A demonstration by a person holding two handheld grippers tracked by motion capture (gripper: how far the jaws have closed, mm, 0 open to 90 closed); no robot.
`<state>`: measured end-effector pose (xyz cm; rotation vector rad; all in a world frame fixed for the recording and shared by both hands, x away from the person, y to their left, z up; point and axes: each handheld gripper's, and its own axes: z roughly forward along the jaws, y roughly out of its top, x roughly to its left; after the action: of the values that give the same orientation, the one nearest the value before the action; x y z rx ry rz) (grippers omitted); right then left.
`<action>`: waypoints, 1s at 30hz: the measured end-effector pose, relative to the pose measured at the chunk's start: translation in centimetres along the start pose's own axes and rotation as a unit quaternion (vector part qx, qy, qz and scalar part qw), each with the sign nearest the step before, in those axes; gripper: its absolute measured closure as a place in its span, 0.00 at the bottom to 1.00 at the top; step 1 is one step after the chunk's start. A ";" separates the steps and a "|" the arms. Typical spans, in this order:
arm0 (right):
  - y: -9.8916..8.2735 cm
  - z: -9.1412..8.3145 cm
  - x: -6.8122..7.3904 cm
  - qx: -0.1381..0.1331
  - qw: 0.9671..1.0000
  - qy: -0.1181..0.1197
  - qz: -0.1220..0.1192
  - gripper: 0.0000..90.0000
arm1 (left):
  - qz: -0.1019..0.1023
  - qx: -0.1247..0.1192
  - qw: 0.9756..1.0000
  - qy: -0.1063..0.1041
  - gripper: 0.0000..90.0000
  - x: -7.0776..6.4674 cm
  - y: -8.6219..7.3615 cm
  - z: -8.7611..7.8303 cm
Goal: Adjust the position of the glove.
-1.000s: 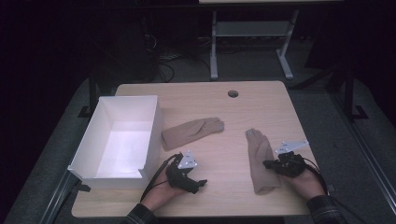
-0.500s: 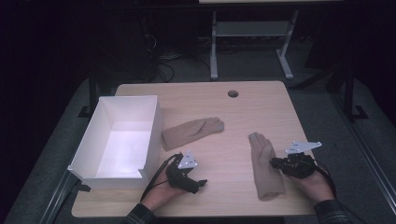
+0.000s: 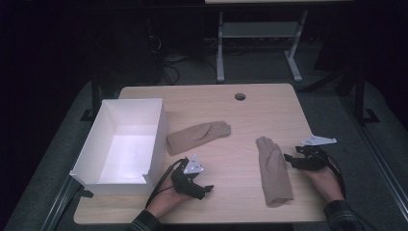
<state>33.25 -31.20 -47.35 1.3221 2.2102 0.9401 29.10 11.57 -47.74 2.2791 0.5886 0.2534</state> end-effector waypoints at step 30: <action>-0.9 0.4 -1.2 -0.012 1.000 -0.006 0.024 0.27 | -0.071 0.029 0.996 0.042 0.89 2.9 3.5 0.7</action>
<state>33.50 -32.44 -48.26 1.3722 2.1607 0.9697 33.13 10.37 -45.71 2.2777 0.8067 0.2678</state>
